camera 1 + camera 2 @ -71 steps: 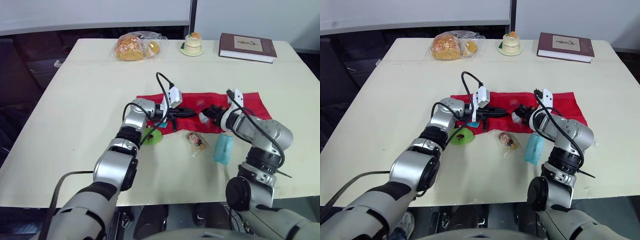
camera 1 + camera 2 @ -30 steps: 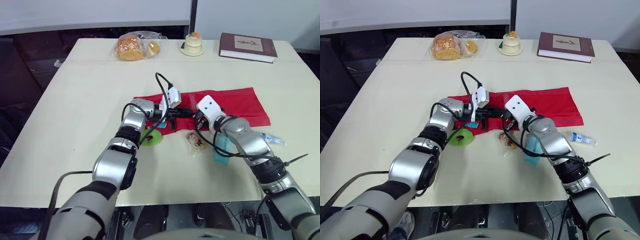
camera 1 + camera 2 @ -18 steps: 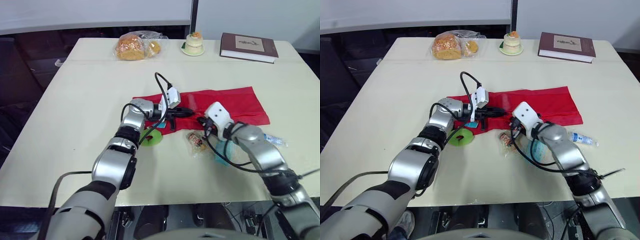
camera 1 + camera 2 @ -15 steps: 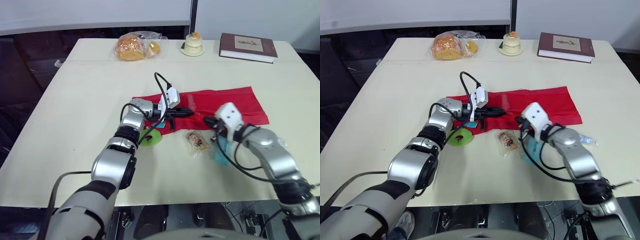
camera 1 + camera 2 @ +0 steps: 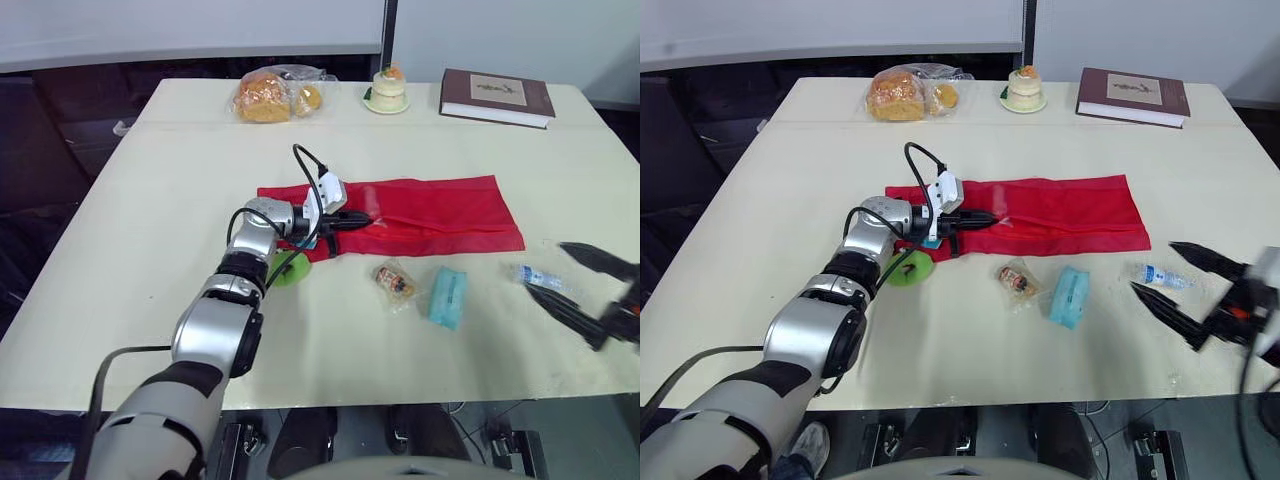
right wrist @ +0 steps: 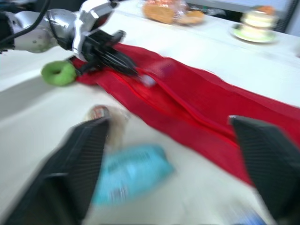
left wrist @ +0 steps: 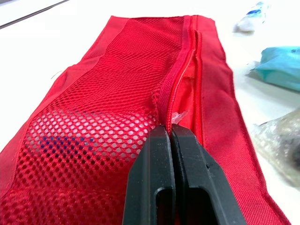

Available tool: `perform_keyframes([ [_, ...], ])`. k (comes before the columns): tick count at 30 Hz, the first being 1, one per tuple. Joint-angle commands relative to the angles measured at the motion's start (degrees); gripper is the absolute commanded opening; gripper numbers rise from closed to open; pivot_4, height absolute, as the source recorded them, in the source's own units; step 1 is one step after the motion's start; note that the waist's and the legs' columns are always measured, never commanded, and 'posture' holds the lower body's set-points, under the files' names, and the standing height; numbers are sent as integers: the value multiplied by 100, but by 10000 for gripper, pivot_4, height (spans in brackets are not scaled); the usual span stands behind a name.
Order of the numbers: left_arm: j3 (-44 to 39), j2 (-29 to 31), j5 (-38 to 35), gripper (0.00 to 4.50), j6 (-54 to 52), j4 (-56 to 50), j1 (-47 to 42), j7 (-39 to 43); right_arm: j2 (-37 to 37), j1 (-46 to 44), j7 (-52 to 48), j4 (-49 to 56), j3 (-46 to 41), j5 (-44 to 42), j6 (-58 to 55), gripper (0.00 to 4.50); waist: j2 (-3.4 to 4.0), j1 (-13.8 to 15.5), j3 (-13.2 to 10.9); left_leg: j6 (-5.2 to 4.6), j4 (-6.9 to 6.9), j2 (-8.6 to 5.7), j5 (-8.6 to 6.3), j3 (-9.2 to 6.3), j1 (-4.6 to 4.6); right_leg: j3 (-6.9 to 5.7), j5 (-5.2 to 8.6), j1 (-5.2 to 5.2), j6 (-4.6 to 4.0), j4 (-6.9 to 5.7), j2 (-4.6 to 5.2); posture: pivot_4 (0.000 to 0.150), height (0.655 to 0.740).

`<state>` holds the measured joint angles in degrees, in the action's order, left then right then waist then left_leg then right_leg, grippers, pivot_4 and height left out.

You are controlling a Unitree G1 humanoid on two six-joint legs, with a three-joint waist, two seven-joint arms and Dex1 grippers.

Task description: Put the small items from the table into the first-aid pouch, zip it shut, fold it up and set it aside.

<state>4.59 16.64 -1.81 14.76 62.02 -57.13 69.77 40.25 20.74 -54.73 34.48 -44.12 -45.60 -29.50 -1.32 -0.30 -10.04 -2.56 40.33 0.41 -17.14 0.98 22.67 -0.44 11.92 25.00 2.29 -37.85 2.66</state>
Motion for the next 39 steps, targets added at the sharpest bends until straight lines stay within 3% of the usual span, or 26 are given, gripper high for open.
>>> perform_keyframes([
  [1,-95,51,-52,0,91,-25,-21,-49,95,462,-287,252,-964,-505,31,43948,1,-1,0,0,0,2,0,-1,-2,0,0,-3,0,1,-1,1500,7289],
  [7,-86,32,-40,0,96,22,-28,-68,142,1823,-1105,-33,-2613,-566,140,43948,0,61,0,-1,0,1,-1,-5,0,-2,1,-9,2,15,0,1500,7289],
  [22,-41,20,7,0,113,111,-126,-12,424,2527,-1787,-998,-3443,-276,594,43948,-1,108,1,-1,0,3,-1,1,-3,5,3,-12,3,18,1,1500,7289],
  [30,-22,-51,-3,0,82,30,-87,-5,392,1953,-1179,-1287,-1950,970,1225,43948,-2,106,1,-1,1,3,-1,3,-3,7,4,-13,4,19,2,1500,7289],
  [39,1,-137,40,0,100,31,-150,-4,842,52,-288,-2271,619,2288,1389,43948,0,99,2,-1,3,-4,-1,5,-3,8,3,-12,3,16,1,1500,7289],
])
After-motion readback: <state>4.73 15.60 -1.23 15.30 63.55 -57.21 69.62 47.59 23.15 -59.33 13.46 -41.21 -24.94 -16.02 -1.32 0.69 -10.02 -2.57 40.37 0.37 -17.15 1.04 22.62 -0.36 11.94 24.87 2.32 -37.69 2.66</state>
